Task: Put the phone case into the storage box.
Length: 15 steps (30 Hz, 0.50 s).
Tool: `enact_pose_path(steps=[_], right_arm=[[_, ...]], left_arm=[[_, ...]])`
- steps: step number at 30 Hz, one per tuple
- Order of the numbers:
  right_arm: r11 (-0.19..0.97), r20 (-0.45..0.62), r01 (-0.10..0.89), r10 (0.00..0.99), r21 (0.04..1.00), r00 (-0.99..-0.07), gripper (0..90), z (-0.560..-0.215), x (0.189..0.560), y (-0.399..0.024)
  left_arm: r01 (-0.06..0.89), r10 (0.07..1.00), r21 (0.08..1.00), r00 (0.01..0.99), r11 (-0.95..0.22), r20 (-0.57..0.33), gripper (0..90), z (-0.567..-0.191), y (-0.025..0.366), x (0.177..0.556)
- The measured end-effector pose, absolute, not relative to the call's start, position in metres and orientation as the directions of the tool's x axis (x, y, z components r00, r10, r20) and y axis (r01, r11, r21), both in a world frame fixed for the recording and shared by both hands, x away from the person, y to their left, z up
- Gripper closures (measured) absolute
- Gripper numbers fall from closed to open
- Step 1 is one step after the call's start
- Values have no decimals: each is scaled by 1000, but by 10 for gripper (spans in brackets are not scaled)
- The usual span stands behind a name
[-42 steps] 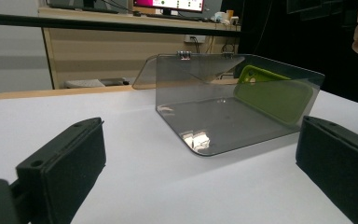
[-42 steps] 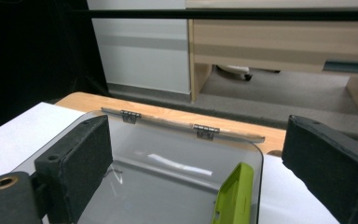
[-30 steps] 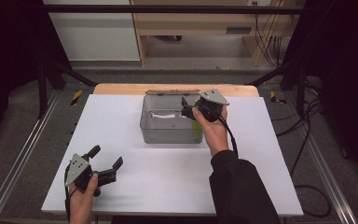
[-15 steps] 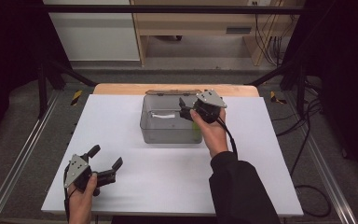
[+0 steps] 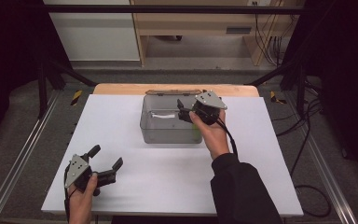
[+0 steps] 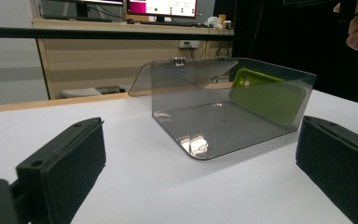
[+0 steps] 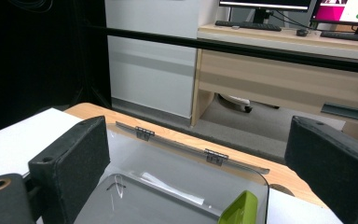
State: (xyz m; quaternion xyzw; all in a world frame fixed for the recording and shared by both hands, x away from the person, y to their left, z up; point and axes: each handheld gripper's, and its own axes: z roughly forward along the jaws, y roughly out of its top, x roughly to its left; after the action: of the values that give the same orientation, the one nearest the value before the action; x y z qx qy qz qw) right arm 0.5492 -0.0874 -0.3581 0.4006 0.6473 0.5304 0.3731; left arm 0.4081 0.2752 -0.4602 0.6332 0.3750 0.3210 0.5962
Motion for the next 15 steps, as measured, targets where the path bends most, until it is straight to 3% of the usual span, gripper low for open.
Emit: enact_pose_path(steps=[15], right_arm=[[116,-68,94,911,989,-408,62,-354,545,-90]], left_arm=[[81,856,996,517,-25,-21,12,-460,275,408]])
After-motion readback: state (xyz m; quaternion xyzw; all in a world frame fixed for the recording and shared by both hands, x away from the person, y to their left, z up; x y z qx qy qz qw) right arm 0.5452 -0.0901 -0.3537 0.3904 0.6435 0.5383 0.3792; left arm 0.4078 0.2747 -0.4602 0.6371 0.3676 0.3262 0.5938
